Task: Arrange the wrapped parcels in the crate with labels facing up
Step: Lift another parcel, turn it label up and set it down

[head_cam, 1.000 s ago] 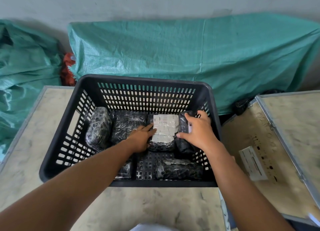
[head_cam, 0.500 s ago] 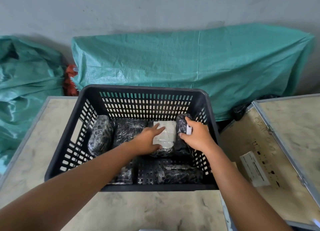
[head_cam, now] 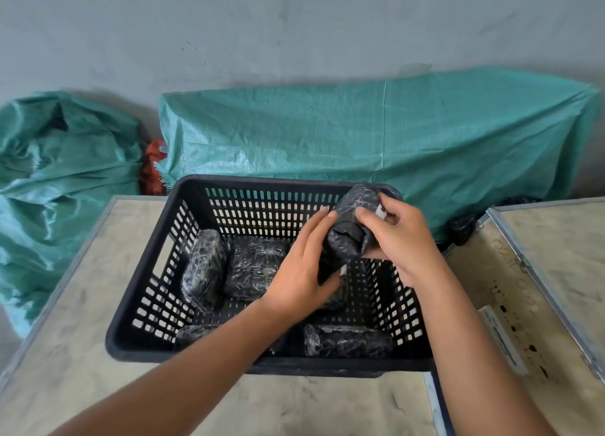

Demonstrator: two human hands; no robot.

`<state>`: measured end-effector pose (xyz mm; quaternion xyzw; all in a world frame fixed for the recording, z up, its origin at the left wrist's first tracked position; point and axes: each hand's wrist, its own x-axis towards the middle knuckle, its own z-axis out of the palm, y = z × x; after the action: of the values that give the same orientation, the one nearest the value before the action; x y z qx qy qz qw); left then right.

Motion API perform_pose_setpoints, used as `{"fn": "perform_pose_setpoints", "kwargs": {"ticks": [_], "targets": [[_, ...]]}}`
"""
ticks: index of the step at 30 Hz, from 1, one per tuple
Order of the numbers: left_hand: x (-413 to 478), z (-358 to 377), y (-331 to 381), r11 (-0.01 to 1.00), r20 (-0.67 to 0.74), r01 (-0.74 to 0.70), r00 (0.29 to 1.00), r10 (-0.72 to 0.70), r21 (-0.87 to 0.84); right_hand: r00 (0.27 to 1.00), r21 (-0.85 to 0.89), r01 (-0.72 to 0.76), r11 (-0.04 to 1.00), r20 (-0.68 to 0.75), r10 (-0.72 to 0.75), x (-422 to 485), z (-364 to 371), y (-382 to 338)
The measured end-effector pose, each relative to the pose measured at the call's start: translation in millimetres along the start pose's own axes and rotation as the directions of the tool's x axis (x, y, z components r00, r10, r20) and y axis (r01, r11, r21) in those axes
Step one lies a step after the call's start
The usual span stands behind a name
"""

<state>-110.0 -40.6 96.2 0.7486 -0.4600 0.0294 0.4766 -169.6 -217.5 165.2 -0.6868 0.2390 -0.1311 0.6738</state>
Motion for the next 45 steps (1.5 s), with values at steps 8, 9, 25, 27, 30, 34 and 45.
{"fn": "perform_pose_setpoints", "kwargs": {"ticks": [8,9,25,27,30,34,45], "targets": [[11,-34,-7,0.989,-0.067,0.033,0.997,-0.043,-0.146,0.996,-0.126,0.093,0.988,0.011,-0.093,-9,-18,7],[15,-38,-8,0.965,-0.071,0.086,0.992,-0.106,-0.248,0.993,-0.173,0.115,0.978,-0.014,-0.119,-8,-19,15],[39,-21,-66,0.688,0.333,0.651,0.757,-0.562,-0.321,0.957,-0.417,0.048,0.908,0.279,0.078,37,-8,73],[38,-11,-77,0.718,0.331,0.662,0.741,-0.585,-0.213,0.958,-0.433,-0.003,0.901,0.259,0.127,43,-1,87],[35,4,-92,0.721,0.344,0.681,0.713,-0.611,-0.129,0.961,-0.406,-0.072,0.911,0.216,0.173,48,5,112],[22,18,-109,0.723,0.321,0.691,0.678,-0.661,0.028,0.964,-0.397,-0.136,0.908,0.157,0.213,56,11,137],[-5,27,-146,0.757,0.596,0.517,0.481,-0.643,0.399,0.944,-0.529,-0.224,0.819,0.092,0.317,59,17,176]]}}
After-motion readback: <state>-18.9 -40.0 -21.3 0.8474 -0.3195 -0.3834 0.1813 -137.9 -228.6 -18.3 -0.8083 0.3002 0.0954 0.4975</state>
